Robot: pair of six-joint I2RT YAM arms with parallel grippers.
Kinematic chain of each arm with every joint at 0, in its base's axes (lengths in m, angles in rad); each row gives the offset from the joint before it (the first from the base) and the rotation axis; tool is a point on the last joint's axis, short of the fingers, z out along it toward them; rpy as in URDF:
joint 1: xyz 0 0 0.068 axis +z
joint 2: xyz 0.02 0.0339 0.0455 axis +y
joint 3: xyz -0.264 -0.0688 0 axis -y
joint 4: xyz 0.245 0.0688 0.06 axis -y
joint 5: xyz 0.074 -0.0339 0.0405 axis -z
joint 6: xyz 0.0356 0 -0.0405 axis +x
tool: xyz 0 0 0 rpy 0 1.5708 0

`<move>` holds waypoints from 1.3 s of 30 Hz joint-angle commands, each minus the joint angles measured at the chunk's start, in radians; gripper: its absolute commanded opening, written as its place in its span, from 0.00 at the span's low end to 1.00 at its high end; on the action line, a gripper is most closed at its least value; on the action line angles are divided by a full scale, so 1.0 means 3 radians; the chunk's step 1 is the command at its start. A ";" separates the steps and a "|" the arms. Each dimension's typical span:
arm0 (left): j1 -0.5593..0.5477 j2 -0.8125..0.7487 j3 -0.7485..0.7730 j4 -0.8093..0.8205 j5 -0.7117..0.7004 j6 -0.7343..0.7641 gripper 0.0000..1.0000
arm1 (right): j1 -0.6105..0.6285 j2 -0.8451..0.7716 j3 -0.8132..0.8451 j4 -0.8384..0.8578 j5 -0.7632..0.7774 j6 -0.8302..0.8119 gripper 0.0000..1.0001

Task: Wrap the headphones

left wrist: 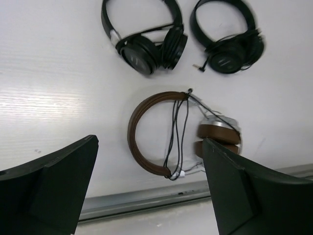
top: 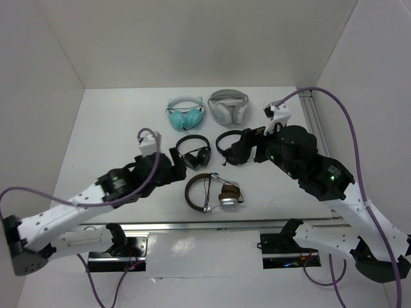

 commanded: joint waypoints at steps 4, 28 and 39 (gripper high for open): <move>-0.0014 -0.1209 0.0315 -0.1225 -0.0273 0.0132 1.00 | 0.0020 -0.0529 0.0066 -0.0569 -0.0095 0.0252 1.00; -0.0014 -0.2806 0.0638 -0.2366 -0.0145 -0.0001 1.00 | -0.0225 -0.1778 0.0531 -0.2099 0.0523 0.0666 1.00; -0.0014 -0.2872 0.0638 -0.2397 -0.0114 -0.0031 1.00 | -0.0195 -0.1870 0.0470 -0.2099 0.0621 0.0697 1.00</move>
